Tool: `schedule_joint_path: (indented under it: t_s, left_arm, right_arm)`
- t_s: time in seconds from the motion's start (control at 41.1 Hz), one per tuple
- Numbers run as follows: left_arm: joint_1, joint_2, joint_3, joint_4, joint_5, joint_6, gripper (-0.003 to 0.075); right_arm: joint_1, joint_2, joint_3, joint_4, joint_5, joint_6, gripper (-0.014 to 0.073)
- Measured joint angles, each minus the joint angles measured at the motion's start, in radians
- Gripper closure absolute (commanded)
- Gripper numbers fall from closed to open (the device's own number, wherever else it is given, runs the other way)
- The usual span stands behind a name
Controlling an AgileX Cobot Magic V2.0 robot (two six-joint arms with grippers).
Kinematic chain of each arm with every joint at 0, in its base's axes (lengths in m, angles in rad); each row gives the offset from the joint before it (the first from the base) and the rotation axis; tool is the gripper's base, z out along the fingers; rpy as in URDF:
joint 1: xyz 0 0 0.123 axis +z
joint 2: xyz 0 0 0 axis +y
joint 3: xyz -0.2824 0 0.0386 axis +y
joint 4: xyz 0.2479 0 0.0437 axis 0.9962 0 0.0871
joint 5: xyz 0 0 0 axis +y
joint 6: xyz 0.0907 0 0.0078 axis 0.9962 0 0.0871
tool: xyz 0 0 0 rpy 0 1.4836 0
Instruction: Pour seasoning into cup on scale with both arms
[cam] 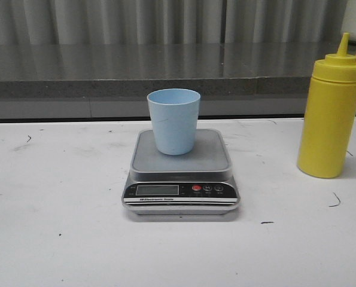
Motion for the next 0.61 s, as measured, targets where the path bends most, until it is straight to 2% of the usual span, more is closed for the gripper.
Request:
schedule_joint_path:
  t_s: [0.219, 0.609]
  left_arm:
    - [0.000, 0.000, 0.000, 0.000, -0.004, 0.000, 0.0740]
    - [0.000, 0.000, 0.000, 0.000, -0.006, 0.000, 0.0740]
  right_arm:
    - [-0.007, -0.008, 0.056, 0.000, -0.072, 0.000, 0.0661]
    - [0.037, -0.008, 0.056, 0.000, -0.082, 0.000, 0.0661]
